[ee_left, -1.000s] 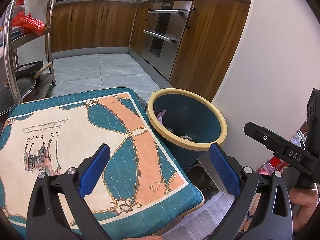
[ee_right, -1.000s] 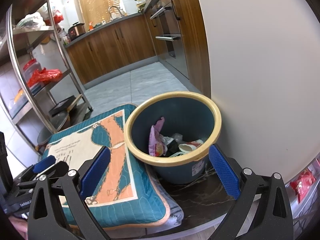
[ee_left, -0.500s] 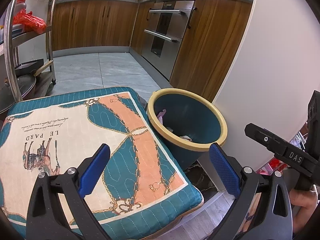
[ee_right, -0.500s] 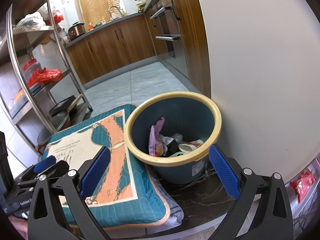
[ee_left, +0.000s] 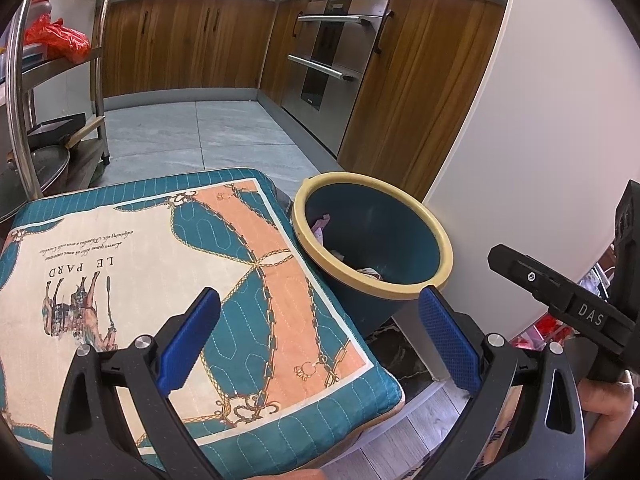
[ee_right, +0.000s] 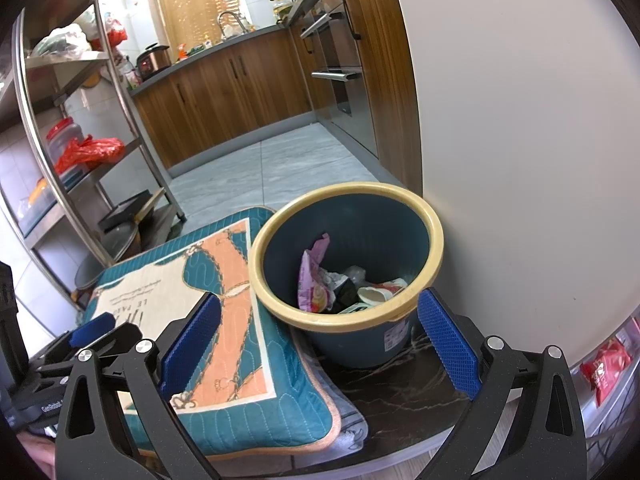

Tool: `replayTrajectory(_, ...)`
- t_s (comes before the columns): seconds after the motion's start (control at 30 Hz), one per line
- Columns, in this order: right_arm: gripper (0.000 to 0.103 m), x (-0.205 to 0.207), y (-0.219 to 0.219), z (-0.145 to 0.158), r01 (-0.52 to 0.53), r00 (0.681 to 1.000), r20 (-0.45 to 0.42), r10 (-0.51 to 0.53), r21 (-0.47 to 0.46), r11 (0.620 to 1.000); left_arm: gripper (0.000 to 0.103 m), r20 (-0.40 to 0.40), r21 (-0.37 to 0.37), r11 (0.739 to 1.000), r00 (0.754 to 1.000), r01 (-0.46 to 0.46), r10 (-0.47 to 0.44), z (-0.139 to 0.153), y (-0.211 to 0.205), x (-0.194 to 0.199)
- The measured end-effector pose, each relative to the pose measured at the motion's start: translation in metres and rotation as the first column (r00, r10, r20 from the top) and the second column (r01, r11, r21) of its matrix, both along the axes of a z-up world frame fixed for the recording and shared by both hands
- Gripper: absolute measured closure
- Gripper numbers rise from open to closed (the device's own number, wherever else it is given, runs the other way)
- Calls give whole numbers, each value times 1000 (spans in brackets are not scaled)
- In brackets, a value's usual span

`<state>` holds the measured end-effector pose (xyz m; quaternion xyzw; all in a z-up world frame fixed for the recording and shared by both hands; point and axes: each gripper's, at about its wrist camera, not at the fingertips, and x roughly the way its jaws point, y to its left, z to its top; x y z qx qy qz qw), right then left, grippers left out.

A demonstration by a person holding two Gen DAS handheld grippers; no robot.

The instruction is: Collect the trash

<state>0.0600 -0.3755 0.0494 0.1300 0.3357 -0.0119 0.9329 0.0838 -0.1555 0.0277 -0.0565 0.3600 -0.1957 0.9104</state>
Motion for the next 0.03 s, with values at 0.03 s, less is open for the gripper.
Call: replayTrajectory(0.03, 5, 0, 0, 0, 0, 1000, 0, 0, 0, 1000, 6, 0, 0, 1000, 1000, 0, 0, 0, 0, 0)
